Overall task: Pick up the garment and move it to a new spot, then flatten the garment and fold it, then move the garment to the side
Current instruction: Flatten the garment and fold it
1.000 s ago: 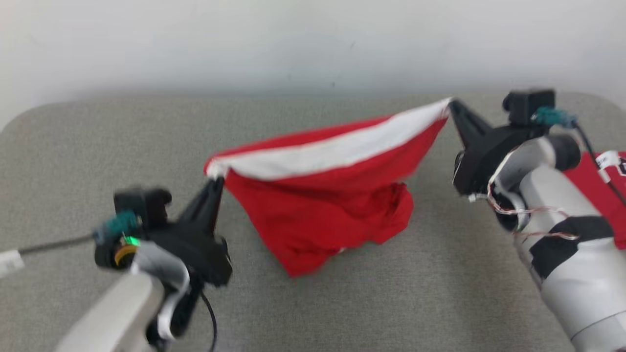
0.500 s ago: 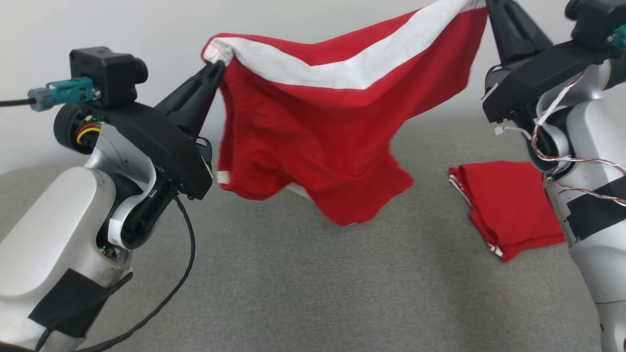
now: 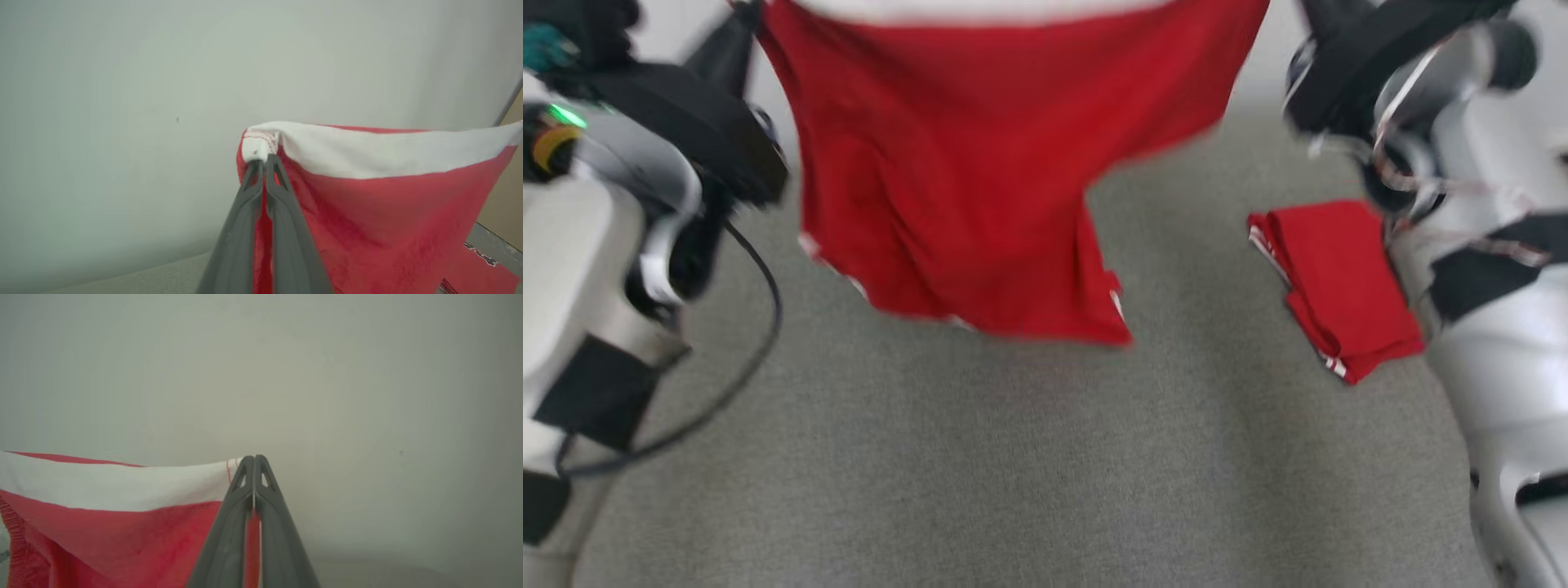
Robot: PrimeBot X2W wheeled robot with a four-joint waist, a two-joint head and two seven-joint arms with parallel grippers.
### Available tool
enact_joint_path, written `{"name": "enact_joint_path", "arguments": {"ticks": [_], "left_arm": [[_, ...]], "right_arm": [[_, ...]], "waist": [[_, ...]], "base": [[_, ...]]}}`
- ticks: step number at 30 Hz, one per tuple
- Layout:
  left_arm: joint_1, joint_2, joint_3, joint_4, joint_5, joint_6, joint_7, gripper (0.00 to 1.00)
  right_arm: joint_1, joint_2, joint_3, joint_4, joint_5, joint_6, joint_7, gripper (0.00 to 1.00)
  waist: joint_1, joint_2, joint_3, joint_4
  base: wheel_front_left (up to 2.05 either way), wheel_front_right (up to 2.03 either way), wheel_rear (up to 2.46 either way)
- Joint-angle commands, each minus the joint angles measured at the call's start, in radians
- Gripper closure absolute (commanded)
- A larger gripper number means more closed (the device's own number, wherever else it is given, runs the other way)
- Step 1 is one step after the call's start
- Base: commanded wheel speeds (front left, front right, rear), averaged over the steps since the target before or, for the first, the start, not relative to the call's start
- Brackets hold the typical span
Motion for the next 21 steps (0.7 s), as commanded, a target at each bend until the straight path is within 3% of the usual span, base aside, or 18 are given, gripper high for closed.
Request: {"name": "enact_joint_path", "arguments": {"ticks": [1,5,6,8,14,21], "left_arm": [[-0.038,0.001,0.012,0.022,0.024,0.007,-0.033,1.00],[-0.163,-0.035,0.096,0.080,0.048,0.028,-0.223,1.00],[-0.209,-0.063,0.134,0.077,0.038,0.009,-0.319,1.00],[-0.238,-0.079,0.152,0.061,0.031,-0.030,-0.365,1.00],[-0.133,-0.076,0.086,0.055,0.019,-0.133,-0.337,1.00],[0.151,-0.043,0.010,0.039,-0.012,-0.155,-0.324,1.00]], "right_arm": [[-0.047,0.006,-0.025,0.020,-0.016,-0.002,-0.033,1.00],[-0.203,0.047,-0.156,0.093,-0.091,-0.002,-0.233,1.00],[-0.255,0.056,-0.210,0.107,-0.113,-0.002,-0.317,1.00],[-0.287,0.063,-0.236,0.112,-0.127,-0.002,-0.362,1.00],[-0.198,0.043,-0.109,0.123,-0.112,-0.002,-0.286,1.00],[0.044,-0.032,0.062,0.006,0.031,-0.002,-0.175,1.00]], "waist": [[-0.0001,0.0000,0.137,-0.012],[-0.0001,0.0000,0.182,-0.014],[-0.0001,0.0000,0.201,-0.003],[-0.0001,0.0000,0.219,0.006],[-0.0001,0.0000,0.277,0.014],[-0.0001,0.0000,0.266,0.019]], "base": [[0.00,0.00,0.00],[0.00,0.00,0.00],[0.00,0.00,0.00],[0.00,0.00,0.00],[0.00,0.00,0.00],[0.00,0.00,0.00]]}}
